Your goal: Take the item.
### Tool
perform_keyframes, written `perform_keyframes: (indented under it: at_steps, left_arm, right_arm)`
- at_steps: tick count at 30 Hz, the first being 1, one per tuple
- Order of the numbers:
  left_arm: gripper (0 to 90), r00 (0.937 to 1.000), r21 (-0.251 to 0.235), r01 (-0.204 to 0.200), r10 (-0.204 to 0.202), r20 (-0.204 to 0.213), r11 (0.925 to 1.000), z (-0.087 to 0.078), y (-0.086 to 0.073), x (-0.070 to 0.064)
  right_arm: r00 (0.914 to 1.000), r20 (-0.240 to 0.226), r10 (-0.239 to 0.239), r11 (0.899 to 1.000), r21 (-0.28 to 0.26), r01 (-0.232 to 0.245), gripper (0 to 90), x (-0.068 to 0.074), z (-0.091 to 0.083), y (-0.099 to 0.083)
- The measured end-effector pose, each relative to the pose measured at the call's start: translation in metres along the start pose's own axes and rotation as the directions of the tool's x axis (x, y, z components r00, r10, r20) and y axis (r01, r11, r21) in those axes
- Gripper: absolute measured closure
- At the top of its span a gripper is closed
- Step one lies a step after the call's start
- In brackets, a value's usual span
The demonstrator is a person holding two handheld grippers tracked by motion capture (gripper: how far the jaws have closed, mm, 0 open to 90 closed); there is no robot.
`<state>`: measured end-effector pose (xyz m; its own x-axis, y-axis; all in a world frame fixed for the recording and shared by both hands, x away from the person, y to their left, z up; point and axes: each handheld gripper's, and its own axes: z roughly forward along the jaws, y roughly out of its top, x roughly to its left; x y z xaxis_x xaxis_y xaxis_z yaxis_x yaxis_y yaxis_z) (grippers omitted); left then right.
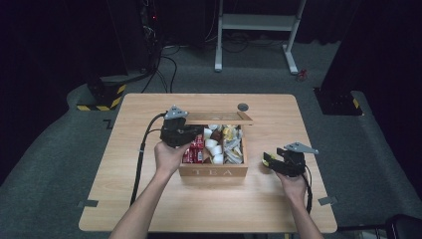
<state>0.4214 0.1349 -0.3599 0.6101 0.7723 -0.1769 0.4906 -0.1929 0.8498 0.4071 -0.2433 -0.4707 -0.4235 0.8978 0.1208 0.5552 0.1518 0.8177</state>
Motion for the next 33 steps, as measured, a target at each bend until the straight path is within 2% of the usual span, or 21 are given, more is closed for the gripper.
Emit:
perform_keyframes:
  at_steps: [5, 17, 22, 28, 33]
  left_arm:
    - [78.1, 1.0, 0.004, -0.001, 0.001, 0.005, 1.0, 0.0, -0.003, 0.0]
    - [77.4, 0.9999, 0.008, 0.001, -0.001, 0.012, 1.0, 0.0, -0.006, -0.002]
    - [77.3, 0.9999, 0.008, 0.0, 0.0, 0.017, 1.0, -0.001, -0.009, -0.002]
    - [77.8, 0.9998, 0.011, 0.008, -0.008, 0.019, 0.9999, -0.001, -0.011, -0.002]
    - [77.8, 0.9998, 0.018, 0.009, -0.009, 0.02, 0.9998, -0.001, -0.012, -0.003]
  right_arm:
    - [0.9999, 0.012, 0.001, 1.0, -0.017, -0.001, 40.2, -0.006, -0.008, -0.004]
    - [0.9969, 0.065, 0.044, 0.999, -0.02, -0.043, 46.7, -0.025, -0.029, -0.028]
    - [0.9947, 0.089, 0.051, 0.999, 0.008, -0.052, 48.3, -0.025, -0.03, -0.04]
    - [0.9924, 0.119, 0.029, 0.998, 0.05, -0.035, 49.3, -0.024, -0.028, -0.055]
    - [0.9894, 0.14, 0.039, 0.996, 0.077, -0.05, 49.5, -0.026, -0.026, -0.066]
